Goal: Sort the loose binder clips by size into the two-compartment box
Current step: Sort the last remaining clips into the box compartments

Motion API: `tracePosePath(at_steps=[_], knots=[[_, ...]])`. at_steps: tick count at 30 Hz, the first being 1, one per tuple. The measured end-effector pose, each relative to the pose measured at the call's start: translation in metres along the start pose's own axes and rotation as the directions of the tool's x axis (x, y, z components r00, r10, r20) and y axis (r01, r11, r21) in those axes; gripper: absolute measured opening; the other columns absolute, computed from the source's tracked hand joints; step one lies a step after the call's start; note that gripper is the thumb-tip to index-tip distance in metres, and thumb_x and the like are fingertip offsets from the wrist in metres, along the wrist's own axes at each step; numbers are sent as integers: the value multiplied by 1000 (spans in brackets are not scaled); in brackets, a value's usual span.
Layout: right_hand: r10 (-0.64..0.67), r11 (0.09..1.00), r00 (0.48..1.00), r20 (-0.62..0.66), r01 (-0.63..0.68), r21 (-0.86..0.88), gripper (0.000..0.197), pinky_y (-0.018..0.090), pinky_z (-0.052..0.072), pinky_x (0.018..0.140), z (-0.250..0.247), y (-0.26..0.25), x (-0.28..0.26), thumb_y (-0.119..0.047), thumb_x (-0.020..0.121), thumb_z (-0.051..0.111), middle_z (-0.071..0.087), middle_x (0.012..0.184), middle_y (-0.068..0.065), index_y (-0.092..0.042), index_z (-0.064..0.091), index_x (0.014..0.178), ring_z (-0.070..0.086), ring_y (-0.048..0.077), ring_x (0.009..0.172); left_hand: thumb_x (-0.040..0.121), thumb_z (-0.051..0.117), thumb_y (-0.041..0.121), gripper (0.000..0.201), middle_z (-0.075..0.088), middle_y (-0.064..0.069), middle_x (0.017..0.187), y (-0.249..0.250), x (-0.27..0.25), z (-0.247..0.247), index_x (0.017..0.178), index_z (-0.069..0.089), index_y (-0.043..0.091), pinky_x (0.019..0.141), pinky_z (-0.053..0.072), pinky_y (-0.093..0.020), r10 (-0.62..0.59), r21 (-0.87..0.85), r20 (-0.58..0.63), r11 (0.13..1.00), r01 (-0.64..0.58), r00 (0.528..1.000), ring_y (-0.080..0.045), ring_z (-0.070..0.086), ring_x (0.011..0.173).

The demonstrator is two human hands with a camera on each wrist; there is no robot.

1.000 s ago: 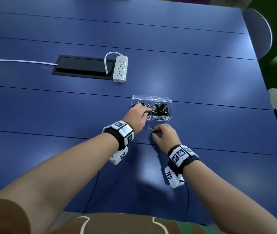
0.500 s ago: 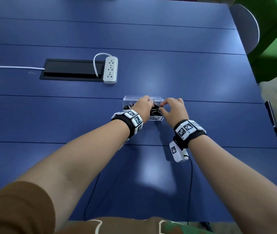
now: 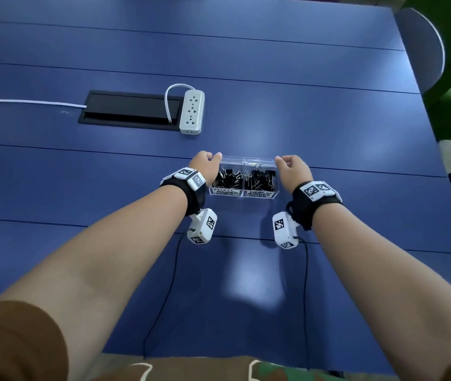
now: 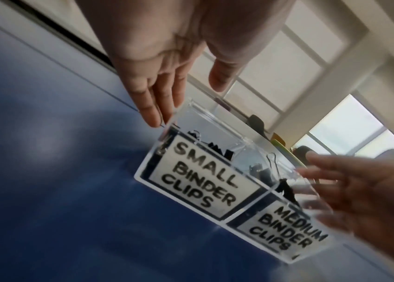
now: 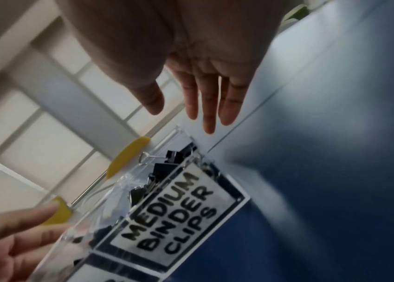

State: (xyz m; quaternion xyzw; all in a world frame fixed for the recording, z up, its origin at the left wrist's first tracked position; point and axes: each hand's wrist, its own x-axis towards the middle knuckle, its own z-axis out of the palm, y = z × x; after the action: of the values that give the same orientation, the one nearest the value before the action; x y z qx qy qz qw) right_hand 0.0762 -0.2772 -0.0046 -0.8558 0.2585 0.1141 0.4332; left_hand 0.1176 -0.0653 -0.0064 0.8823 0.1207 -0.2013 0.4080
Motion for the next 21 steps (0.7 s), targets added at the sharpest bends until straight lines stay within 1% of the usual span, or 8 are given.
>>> tracePosePath(at_steps=[3, 6, 8, 10, 13, 15, 17, 21], knots=[[10, 998, 996, 85, -16, 65, 46, 32, 39, 96, 4, -4, 4, -40, 96, 39, 63, 116, 6, -5, 56, 121, 57, 22, 110, 96, 42, 34, 44, 57, -8, 131, 6, 1, 0, 128, 51, 5, 100, 37, -30, -21, -150, 1, 989, 21, 1000, -25, 52, 120], [-21, 968, 999, 30, 13, 249, 38, 28, 42, 85, 6, -6, 8, -32, 97, 40, 61, 98, -6, -9, 54, 124, 53, 7, 80, 95, 40, 22, 28, 65, -4, 112, 10, 1, -2, 114, 55, 9, 77, 42, -27, -25, -355, -85, 935, -6, 996, -16, 56, 85], [-44, 935, 999, -31, 52, 350, 34, 31, 45, 86, 3, -6, 8, -29, 97, 40, 67, 101, -8, -15, 52, 125, 51, 4, 74, 96, 34, 17, 29, 69, -2, 102, 9, 0, -5, 117, 54, 10, 70, 43, -26, -11, -439, -145, 897, -54, 989, -10, 53, 72], [-75, 919, 995, -61, 92, 383, 25, 34, 47, 87, 0, -5, 5, -30, 97, 39, 69, 102, -8, -24, 59, 111, 53, 8, 79, 98, 31, 15, 30, 70, -1, 89, 4, -4, -8, 113, 57, 11, 66, 44, -24, 12, -445, -181, 890, -93, 983, -7, 53, 67], [-123, 917, 991, -50, 133, 376, 32, 41, 49, 90, -5, -1, -10, -34, 97, 39, 71, 105, 7, -31, 66, 80, 54, 13, 85, 94, 40, 8, 21, 71, 2, 81, -5, -20, -8, 100, 59, 14, 52, 42, -17, 95, -400, -149, 905, -148, 984, -9, 48, 53], [-123, 916, 992, -34, 126, 380, 34, 41, 47, 94, -6, 6, -21, -34, 94, 43, 71, 105, 10, -31, 71, 75, 58, 15, 92, 88, 49, 3, 21, 71, 0, 89, -16, -30, -5, 97, 62, 17, 65, 47, -16, 180, -275, -109, 940, -203, 978, -12, 59, 70], [-111, 920, 994, 11, 98, 379, 31, 39, 43, 104, -5, 14, -30, -34, 90, 48, 70, 108, -3, -25, 74, 74, 60, 9, 107, 81, 56, -1, 25, 70, -2, 97, -25, -38, -3, 95, 66, 18, 81, 45, -16, 251, -157, -84, 952, -262, 964, -13, 62, 88], [-271, 960, 958, 99, 261, 101, 13, 32, 45, 102, 5, 34, -43, -31, 83, 67, 45, 144, -12, -30, 71, 96, 53, 4, 115, 80, 61, 2, 24, 63, -2, 102, -31, -50, -1, 98, 68, 17, 84, 39, -16, 296, -46, -65, 953, -299, 953, -11, 59, 93]])
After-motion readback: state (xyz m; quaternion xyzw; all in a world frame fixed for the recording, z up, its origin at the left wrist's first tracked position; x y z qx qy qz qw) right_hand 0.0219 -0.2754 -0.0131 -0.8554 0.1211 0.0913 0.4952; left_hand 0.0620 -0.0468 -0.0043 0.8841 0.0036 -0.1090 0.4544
